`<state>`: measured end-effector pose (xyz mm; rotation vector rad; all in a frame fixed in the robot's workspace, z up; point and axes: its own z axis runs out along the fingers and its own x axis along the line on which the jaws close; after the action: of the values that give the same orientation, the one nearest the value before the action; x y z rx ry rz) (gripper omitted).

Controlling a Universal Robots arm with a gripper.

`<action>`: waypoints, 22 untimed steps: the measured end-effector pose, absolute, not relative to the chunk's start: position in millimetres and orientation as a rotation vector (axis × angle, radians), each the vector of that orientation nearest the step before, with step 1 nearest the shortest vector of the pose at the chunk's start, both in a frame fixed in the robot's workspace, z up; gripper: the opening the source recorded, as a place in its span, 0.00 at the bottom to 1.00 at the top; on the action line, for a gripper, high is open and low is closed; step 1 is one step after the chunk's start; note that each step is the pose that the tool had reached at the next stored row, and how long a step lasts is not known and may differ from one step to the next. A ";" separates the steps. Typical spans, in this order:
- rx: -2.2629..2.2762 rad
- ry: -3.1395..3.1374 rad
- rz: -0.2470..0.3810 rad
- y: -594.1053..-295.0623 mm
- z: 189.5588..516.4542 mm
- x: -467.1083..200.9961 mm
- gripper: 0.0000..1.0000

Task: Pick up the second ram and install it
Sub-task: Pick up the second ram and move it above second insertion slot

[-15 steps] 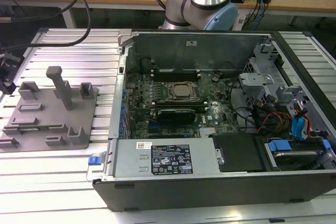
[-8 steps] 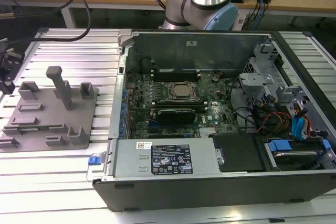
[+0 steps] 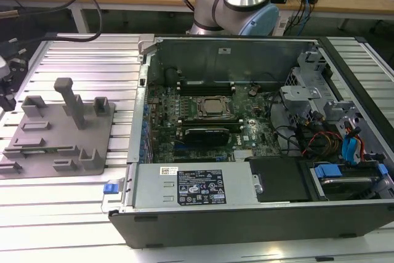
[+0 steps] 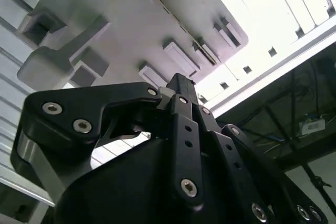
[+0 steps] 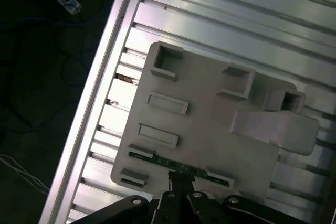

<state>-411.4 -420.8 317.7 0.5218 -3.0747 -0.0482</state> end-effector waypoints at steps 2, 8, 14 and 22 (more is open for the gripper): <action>0.559 -3.068 -0.048 -420.7 317.7 -411.4 0.08; 0.787 -3.015 -0.045 -420.6 317.7 -411.4 0.08; 1.040 -2.935 -0.040 -420.6 317.6 -411.4 0.08; 1.325 -2.815 -0.036 -420.6 315.1 -411.4 0.08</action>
<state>-411.4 -420.6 315.1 1.3251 -2.8149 -0.0358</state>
